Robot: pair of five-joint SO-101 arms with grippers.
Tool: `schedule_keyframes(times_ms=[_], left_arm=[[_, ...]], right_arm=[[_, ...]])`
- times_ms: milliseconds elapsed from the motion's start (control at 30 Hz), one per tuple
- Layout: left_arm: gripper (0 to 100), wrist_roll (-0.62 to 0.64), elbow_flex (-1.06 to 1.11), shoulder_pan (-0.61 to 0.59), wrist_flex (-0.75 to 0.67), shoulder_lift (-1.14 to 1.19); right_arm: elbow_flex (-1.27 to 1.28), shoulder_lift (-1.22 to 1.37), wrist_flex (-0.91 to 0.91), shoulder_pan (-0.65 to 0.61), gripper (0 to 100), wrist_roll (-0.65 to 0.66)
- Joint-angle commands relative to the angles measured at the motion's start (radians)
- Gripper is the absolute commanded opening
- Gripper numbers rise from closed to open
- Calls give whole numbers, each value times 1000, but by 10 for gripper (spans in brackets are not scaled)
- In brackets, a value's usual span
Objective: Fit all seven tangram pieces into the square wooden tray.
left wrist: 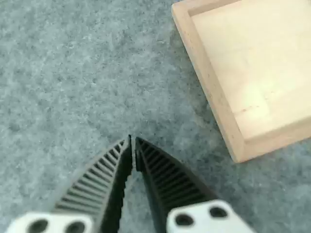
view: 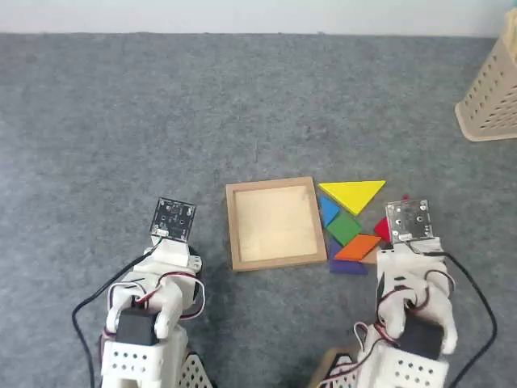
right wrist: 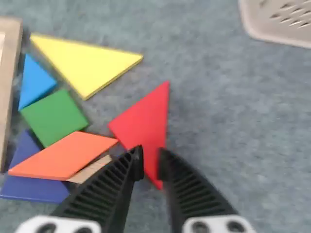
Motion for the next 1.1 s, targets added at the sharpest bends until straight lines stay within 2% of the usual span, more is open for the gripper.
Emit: schedule_keyframes(times_ms=[0,233,433,600,733,833,1067], left_arm=[[12,6,-18,-6,6,-20],[12,6,-18,-6,6,-20],[12,6,-18,-6,6,-20],[12,6,-18,-6,6,-20],[12,6,-18,-6,6,-20],[12,6,-18,-6,6,-20],[12,6,-18,-6,6,-20]], right_arm=[[-117,88,31,18,183,14],[-437,633,68,7,189,-11],[-775,1184,206,-142,304,-14],[-997,1515,214,-186,318,-121],[-1088,1718,193,-200,323,-150],[-1119,1827,153,-202,373,-150],[-1143,1960,73,-179,400,-146]])
